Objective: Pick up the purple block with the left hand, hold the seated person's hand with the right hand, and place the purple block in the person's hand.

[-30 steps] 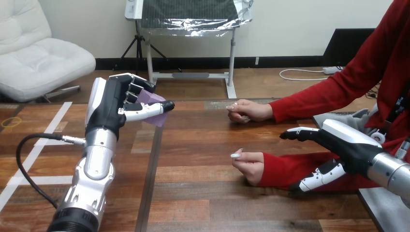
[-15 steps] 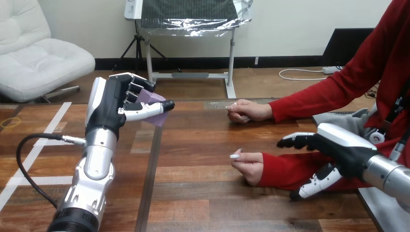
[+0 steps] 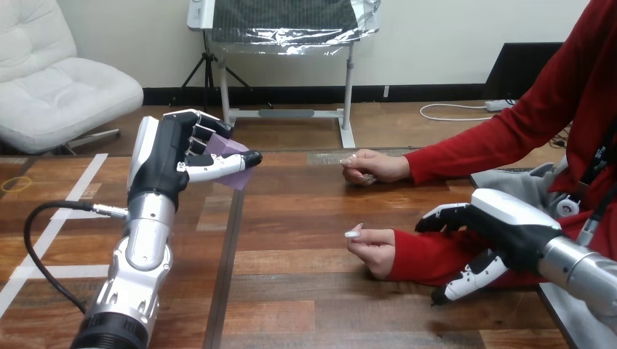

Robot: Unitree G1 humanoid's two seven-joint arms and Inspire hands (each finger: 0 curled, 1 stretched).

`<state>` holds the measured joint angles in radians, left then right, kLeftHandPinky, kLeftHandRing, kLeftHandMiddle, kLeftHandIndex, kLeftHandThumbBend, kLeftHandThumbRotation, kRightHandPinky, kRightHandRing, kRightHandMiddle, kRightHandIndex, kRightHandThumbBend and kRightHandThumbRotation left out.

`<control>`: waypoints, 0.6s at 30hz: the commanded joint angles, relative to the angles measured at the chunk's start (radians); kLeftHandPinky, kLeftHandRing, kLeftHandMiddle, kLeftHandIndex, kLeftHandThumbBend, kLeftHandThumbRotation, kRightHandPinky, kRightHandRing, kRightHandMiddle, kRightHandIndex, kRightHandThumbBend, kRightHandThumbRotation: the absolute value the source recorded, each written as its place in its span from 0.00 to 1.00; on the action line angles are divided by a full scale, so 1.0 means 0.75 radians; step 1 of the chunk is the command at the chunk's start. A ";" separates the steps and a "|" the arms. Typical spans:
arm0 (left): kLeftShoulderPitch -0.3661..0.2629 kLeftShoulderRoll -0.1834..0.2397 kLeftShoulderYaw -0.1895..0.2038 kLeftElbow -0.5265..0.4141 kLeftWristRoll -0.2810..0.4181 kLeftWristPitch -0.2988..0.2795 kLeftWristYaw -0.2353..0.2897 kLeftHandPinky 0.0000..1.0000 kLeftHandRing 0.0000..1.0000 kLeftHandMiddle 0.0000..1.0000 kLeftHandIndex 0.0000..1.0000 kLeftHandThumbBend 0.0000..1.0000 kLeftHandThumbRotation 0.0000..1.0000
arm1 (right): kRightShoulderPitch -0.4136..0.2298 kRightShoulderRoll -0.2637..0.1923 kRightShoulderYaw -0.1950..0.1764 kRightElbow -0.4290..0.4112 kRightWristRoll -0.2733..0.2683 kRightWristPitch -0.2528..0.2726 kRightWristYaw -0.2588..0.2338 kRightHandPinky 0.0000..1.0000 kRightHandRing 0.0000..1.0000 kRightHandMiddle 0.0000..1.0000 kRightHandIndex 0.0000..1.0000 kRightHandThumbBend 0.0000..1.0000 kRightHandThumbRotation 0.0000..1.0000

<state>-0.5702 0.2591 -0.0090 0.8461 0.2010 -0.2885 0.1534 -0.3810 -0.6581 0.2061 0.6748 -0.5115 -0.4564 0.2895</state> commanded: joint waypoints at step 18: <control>-0.068 0.020 0.019 -0.051 -0.006 -0.005 0.010 0.34 0.40 0.44 0.46 0.65 0.00 | -0.104 0.057 0.075 0.002 -0.078 0.021 -0.096 0.64 0.70 0.72 0.70 0.96 0.24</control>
<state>-0.5700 0.2591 -0.0081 0.8459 0.2011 -0.2848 0.1535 -0.3810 -0.6274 0.2509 0.6748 -0.5596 -0.4292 0.2500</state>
